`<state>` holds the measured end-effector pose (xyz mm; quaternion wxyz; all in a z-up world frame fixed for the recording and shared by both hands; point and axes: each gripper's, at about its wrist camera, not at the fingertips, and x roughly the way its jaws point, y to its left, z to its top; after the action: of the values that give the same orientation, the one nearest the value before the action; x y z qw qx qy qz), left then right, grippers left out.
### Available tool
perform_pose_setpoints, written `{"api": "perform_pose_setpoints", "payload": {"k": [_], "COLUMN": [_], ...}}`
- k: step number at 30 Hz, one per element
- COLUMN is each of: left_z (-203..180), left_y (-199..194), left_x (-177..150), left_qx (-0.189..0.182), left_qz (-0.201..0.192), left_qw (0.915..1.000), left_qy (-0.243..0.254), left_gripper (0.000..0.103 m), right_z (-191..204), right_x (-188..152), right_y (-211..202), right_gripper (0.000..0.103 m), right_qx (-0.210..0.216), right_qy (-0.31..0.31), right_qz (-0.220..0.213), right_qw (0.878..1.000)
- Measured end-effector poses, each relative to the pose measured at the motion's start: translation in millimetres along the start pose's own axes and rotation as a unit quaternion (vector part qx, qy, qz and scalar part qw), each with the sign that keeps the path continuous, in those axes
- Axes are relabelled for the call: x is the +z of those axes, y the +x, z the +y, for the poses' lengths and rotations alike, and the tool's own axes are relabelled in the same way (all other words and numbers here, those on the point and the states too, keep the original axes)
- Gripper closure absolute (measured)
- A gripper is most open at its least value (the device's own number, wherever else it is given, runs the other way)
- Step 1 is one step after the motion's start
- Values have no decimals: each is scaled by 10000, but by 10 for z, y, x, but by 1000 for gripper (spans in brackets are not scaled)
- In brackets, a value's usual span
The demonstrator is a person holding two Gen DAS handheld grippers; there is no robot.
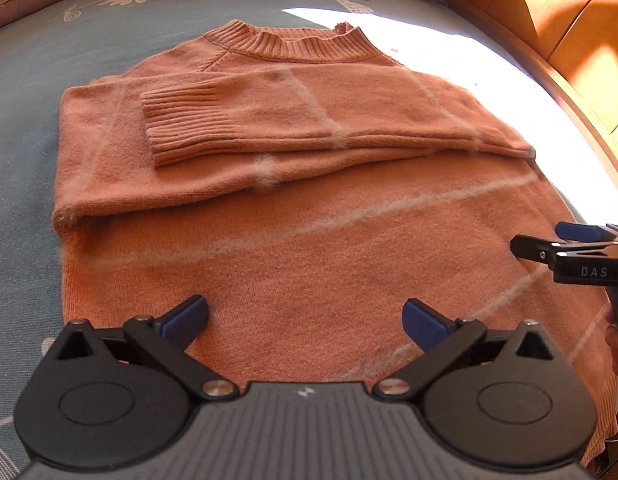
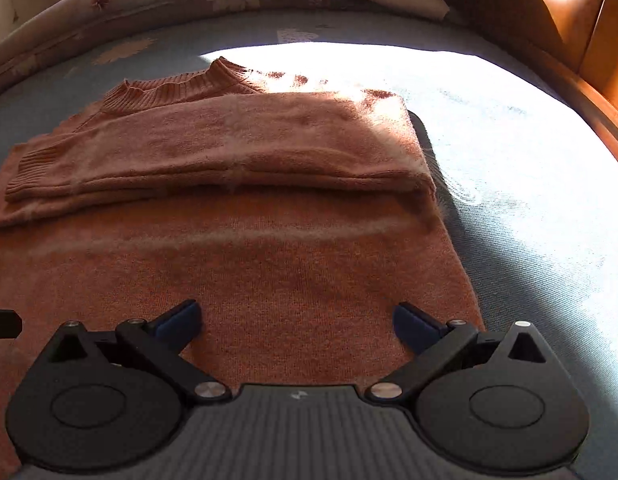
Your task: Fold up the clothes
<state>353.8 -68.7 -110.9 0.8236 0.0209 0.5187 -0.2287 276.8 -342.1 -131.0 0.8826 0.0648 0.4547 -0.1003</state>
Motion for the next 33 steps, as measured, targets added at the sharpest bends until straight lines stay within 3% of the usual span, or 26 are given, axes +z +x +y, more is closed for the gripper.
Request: {"api": "perform_pose_setpoints", "payload": {"k": [4,8,12,15,17,28,33], "left_z": [59,-45,-197,-177,-188,-285,-308], "left_y": [6,36,83,71,71,51,-28], "left_x": [18,0,-17,-2,-2,48,196], "left_qx": [-70,160,494,486,523,668,583], "left_qz": [-32,-7,108,94,77,182,-253], "left_qw": [9994,9998,9979,9984,9984,9959,9952], "left_qy": [-337,-89,409,265,223,580,744], "left_gripper": [1,1,1,1,1,1,1], "right_z": [-208,-237,-151,-86,-60,-279,15], "right_x": [-377,-638,-320,146,424,334,94], "right_y": [-267,-480,-461,-224,17,105,-206], "right_gripper": [0,0,0,0,0,0,0], "right_qx": [-68,-160,32,219,381,129,773], "right_qy": [32,-150,-155,-141,-86,233,271], "right_qz": [253,378,-95,-534,-608,-27,213], "right_qw": [9997,9990,9998,9982,9974,9996,9964]}}
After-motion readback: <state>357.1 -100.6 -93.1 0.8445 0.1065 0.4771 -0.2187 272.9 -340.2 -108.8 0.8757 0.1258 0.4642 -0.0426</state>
